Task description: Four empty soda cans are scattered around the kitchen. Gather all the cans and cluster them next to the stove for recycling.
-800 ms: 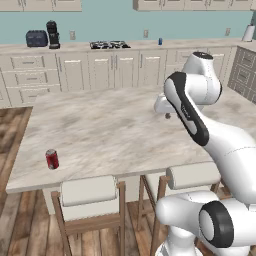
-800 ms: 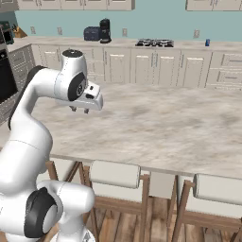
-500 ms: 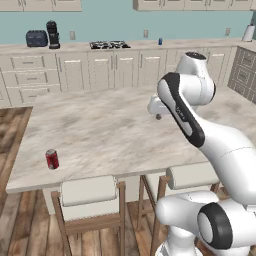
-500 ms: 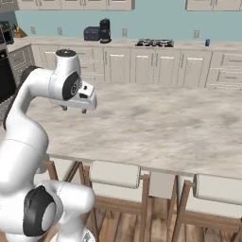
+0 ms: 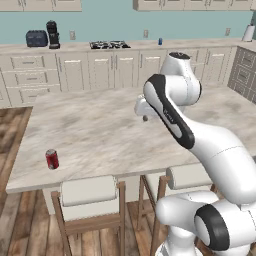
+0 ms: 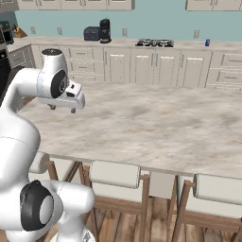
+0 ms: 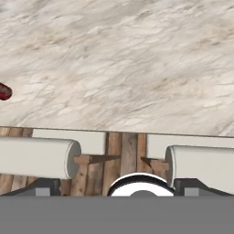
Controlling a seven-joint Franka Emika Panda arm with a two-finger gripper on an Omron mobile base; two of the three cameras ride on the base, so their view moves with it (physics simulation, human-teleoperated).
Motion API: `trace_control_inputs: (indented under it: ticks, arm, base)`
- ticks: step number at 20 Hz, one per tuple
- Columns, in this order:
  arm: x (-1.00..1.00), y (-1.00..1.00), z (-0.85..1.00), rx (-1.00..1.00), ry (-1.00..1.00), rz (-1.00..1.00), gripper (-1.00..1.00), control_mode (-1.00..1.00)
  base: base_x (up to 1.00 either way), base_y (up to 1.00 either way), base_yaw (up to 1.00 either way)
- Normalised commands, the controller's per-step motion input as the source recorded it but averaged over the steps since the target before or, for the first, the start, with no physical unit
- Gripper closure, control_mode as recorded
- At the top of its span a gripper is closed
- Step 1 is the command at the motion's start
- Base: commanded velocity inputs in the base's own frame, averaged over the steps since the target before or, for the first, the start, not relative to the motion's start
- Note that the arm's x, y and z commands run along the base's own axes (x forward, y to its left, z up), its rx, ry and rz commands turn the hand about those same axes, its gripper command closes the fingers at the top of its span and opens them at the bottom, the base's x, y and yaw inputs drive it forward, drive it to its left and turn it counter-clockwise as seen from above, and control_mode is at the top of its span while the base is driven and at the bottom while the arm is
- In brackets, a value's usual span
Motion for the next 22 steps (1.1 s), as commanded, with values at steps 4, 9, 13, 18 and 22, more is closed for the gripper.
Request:
trace_control_inputs:
  ticks: [4, 9, 13, 18, 22]
  arm:
    - [0.0, 0.14, 0.0, 0.0, 0.0, -0.01, -1.0, -1.0]
    - [0.0, 0.0, 0.0, 0.0, 0.0, 0.0, -1.0, 1.0]
    - [0.0, 0.0, 0.0, 0.0, 0.0, 0.0, -1.0, 1.0]
    - [0.0, 0.0, 0.0, 0.0, 0.0, 0.0, -1.0, 1.0]
    - [0.0, 0.0, 0.0, 0.0, 0.0, 0.0, -1.0, 1.0]
  base:
    - [0.0, 0.0, 0.0]
    - [0.0, 0.39, -0.07]
    - [0.03, 0.41, -0.08]
    - [0.12, 0.42, -0.05]
    - [0.17, 0.6, -0.03]
